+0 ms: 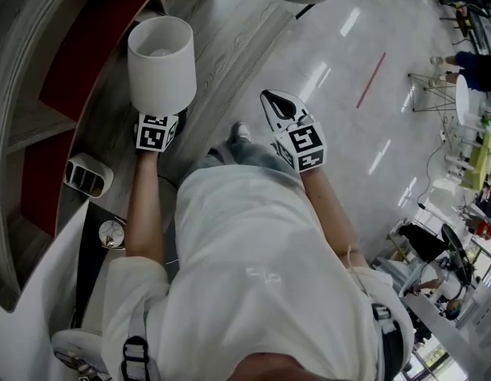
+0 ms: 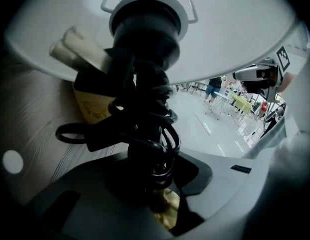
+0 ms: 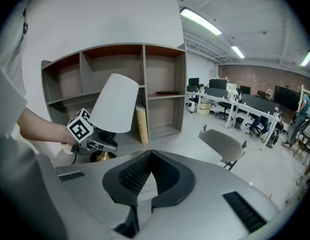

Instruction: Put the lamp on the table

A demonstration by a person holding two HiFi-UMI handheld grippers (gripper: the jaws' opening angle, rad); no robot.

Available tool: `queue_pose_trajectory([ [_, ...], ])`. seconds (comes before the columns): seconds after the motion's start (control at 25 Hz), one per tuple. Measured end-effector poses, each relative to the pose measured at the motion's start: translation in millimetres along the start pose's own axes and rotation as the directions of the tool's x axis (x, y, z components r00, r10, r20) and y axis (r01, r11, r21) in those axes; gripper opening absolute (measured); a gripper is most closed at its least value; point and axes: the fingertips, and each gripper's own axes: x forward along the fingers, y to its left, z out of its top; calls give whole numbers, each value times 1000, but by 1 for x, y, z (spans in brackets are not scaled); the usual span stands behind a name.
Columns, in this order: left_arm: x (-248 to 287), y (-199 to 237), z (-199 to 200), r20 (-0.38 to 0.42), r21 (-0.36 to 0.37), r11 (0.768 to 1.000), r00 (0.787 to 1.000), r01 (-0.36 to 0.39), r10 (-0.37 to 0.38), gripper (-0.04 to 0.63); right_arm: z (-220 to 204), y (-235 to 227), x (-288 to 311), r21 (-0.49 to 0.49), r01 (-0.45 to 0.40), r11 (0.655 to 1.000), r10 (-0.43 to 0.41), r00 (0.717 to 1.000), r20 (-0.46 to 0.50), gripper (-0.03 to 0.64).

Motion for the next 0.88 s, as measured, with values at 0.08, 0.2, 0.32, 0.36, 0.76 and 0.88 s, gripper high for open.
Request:
queue_pose_trajectory([
  [0.08,-4,0,-3,-3,-9,1000,1000,-9,9,115,0,2,1,-4,-11,1000,11,1000,0,28],
  [0.2,-9,1,-8,-4,-21,1000,1000,-23,23,129,1,6,3,-12,-27,1000,27,1000,2,28],
  [0.32,-14,2,-14,-12,-34,999,999,-40,39,144,2,12,6,-23,-46,999,46,999,2,28],
  [0.36,-16,3,-16,-18,-40,998,999,-47,46,150,3,14,6,-27,-51,998,51,999,2,28],
  [0.76,-34,0,-42,-30,-76,993,996,-87,85,167,4,29,8,-55,-95,994,96,995,10,28],
  [0.88,-40,1,-48,-38,-89,990,994,-107,104,167,4,34,10,-64,-113,992,114,993,10,28],
])
